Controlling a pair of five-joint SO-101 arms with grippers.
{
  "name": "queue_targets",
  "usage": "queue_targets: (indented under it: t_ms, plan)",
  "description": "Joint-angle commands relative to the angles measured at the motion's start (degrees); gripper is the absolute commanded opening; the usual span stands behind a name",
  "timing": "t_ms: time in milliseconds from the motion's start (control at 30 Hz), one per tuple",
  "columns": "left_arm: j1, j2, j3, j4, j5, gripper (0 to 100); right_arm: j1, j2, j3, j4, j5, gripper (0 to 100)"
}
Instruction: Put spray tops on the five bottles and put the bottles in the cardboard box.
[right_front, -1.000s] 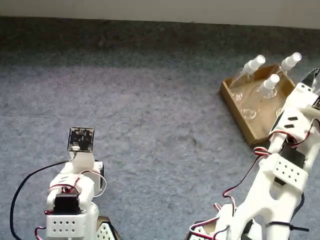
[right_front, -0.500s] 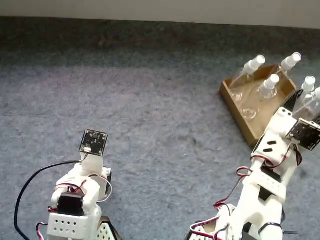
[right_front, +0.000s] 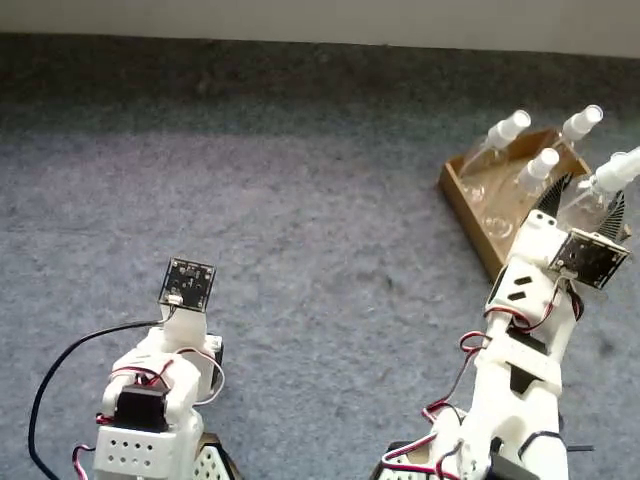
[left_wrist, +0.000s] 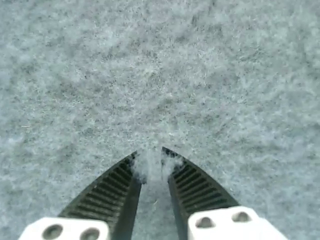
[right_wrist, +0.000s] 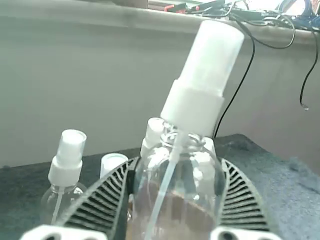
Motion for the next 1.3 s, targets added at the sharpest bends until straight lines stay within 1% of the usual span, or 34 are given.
queue_targets:
  t_ms: [0,67,233,600,867,1267]
  plan:
    - [1.5,-0.5,1.3,0.2,-0.3,1,0.2,2.8,-3.6,-1.5,0.2,15.9]
    - [1.5,-0.5,1.3,0.2,-0.3,1,1.0,4.9,-3.7,-3.1,0.2,15.9]
    - [1.5,-0.5,1.3,0.2,-0.3,1,0.9,12.1,-3.3,-16.8,0.5,15.9]
    - [1.5,-0.5,1.3,0.2,-0.3,1,1.2,29.6,-4.1,-33.5,0.6,15.9]
    - [1.5,-0.5,1.3,0.2,-0.3,1,1.4,39.4,-11.5,-34.3,0.7,15.9]
    - [1.6,-0.5,1.3,0.2,-0.3,1,2.4,47.8,-16.0,-34.3,0.7,16.0]
